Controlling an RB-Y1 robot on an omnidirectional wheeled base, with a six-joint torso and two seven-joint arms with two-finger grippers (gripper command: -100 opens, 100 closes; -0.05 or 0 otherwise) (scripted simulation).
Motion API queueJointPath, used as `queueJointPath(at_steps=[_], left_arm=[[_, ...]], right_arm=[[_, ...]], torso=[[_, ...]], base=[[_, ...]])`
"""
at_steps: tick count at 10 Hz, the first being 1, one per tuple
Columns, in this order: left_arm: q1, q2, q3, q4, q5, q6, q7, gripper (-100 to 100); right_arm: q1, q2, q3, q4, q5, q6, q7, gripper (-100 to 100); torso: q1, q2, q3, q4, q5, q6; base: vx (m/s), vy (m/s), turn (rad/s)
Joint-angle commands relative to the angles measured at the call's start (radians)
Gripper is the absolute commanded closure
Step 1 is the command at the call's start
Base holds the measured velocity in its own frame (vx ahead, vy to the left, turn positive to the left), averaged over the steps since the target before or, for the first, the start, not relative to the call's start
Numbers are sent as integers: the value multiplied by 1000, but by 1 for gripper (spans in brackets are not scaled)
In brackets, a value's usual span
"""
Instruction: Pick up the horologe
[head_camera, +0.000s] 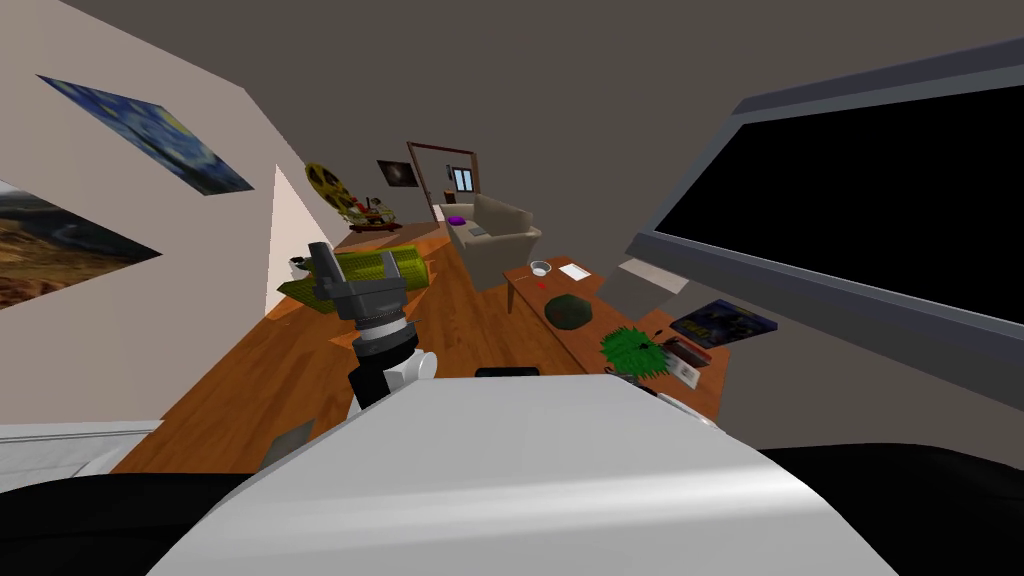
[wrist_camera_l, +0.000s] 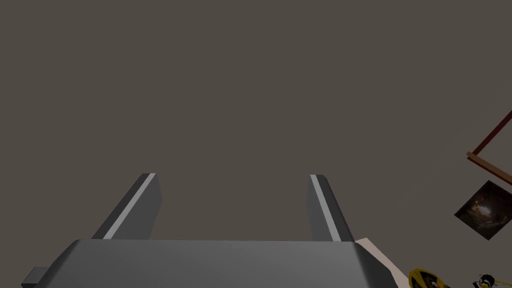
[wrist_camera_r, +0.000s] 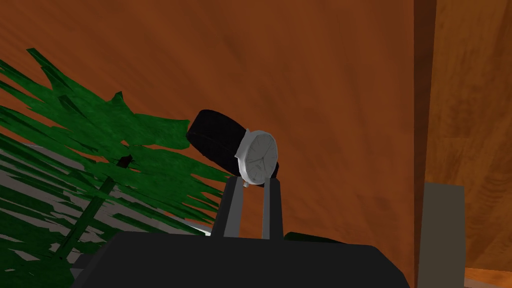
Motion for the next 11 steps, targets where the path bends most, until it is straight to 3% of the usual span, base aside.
queueJointPath(at_steps=[1,2,4,5,7,9,10,11], left_arm=[[0,0,0,0,0,0,0,0],[0,0,0,0,0,0,0,0],[0,0,0,0,0,0,0,0],[0,0,0,0,0,0,0,0],[0,0,0,0,0,0,0,0],[0,0,0,0,0,0,0,0],[0,0,0,0,0,0,0,0],[0,0,0,0,0,0,0,0]], right_arm=[[-2,-3,-4,25,4,-43,-4,100],[-17,-30,-8,65,22,-73,-33,100],[-17,-30,-8,93,22,-121,-33,100],[-32,-57,-12,141,40,-156,-61,100],[-32,-57,-12,162,40,-200,-61,100],[-47,-83,-16,231,58,-271,-90,100],[-55,-73,-16,232,58,-253,-80,100],[-55,-74,-15,234,58,-259,-83,0]], torso=[[0,0,0,0,0,0],[-2,1,1,0,0,0],[-1,0,0,0,0,0],[-2,2,1,0,-1,0],[0,1,1,0,0,1],[-1,1,1,0,0,1],[0,1,1,0,0,0],[-3,2,1,1,-1,0]], base=[[20,46,6],[45,84,-90],[26,68,-31],[28,85,-85],[21,73,-36],[33,89,-73],[10,33,-11],[2,8,0]])
